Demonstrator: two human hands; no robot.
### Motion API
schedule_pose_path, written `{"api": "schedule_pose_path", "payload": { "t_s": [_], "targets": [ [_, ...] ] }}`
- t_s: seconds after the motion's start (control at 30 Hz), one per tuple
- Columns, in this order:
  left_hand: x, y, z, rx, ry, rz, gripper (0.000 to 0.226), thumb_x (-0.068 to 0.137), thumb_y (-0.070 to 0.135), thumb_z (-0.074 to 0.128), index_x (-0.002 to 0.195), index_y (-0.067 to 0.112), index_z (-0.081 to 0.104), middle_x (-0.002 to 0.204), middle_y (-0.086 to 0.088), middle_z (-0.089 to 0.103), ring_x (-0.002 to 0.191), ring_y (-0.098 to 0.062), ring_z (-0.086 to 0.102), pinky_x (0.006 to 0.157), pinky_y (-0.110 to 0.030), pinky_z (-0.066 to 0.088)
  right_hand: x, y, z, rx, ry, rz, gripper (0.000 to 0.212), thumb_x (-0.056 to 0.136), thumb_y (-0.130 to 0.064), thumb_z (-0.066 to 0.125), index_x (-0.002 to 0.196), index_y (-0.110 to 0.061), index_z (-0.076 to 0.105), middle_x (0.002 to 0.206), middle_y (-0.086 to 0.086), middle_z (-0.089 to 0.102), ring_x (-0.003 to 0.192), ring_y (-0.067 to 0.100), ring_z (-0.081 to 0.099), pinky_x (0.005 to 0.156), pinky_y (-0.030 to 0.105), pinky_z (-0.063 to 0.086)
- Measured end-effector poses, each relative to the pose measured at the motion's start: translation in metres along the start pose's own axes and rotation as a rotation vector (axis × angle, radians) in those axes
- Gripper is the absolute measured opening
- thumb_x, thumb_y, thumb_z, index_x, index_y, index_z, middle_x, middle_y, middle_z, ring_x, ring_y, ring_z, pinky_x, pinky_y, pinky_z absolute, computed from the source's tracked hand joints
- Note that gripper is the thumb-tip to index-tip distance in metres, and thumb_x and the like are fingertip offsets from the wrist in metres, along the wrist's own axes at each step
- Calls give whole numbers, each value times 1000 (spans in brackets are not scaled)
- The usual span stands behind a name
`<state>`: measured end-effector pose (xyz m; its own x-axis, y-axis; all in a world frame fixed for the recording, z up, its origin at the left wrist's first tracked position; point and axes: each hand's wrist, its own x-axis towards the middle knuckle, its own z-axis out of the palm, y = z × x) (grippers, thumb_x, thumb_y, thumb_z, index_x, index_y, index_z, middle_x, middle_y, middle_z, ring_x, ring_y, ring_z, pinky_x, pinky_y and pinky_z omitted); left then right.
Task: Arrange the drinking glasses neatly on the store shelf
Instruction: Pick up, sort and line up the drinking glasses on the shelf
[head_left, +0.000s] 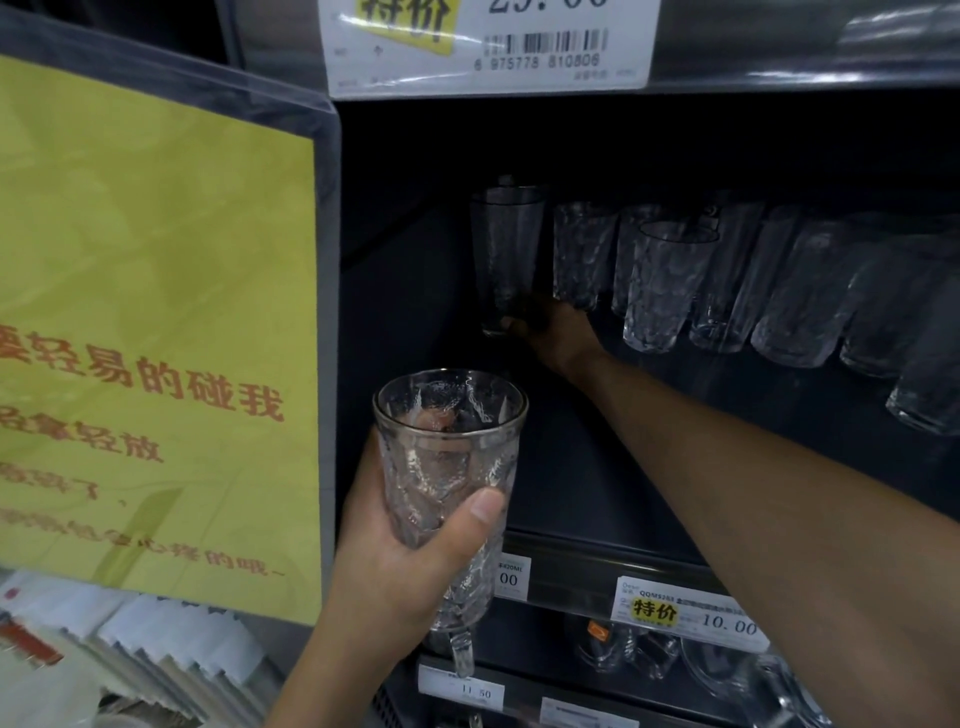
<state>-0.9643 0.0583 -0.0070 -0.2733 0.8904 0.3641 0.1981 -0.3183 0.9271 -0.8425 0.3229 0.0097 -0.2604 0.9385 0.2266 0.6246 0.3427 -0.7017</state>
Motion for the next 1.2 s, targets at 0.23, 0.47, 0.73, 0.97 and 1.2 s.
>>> {"api": "schedule_pose_path", "payload": {
  "t_s": [0.23, 0.47, 0.73, 0.97, 1.2],
  "targets": [
    [0, 0, 0, 10, 5, -2, 62, 57, 61, 66, 113, 36, 57, 103, 20, 70, 96, -2, 69, 80, -24, 52, 2, 2, 1, -33, -16, 4, 48, 95, -35, 63, 137, -11, 57, 136, 11, 60, 126, 25, 55, 95, 22, 39],
    [-2, -1, 0, 27, 22, -26, 61, 57, 69, 60, 113, 44, 54, 104, 32, 65, 97, 9, 64, 73, -8, 50, -15, 2, -5, -75, -21, -6, 57, 94, -44, 62, 141, -12, 52, 139, 11, 58, 127, 26, 55, 92, 21, 39],
    [-2, 9, 9, 31, 14, -6, 69, 64, 73, 56, 123, 38, 53, 108, 27, 65, 101, 9, 61, 84, -20, 46, -103, 34, -58, -300, -110, -91, 47, 96, -38, 60, 138, -17, 56, 136, 8, 60, 125, 22, 54, 104, 29, 42],
    [11, 24, 45, -38, -32, 12, 46, 84, 66, 42, 123, 42, 45, 116, 28, 59, 109, 18, 53, 91, -6, 39, -166, 78, -127, -488, -100, -7, 51, 98, -46, 52, 142, -21, 53, 149, 3, 49, 140, 21, 40, 117, 31, 28],
    [38, 38, 90, -59, -154, 18, 54, 88, 54, 41, 134, 30, 27, 118, 31, 43, 101, 29, 46, 86, 4, 36, -186, 94, -150, -586, -92, 189, 69, 93, -69, 36, 152, -34, 35, 162, -2, 27, 149, 22, 22, 120, 45, 20]
  ]
}}
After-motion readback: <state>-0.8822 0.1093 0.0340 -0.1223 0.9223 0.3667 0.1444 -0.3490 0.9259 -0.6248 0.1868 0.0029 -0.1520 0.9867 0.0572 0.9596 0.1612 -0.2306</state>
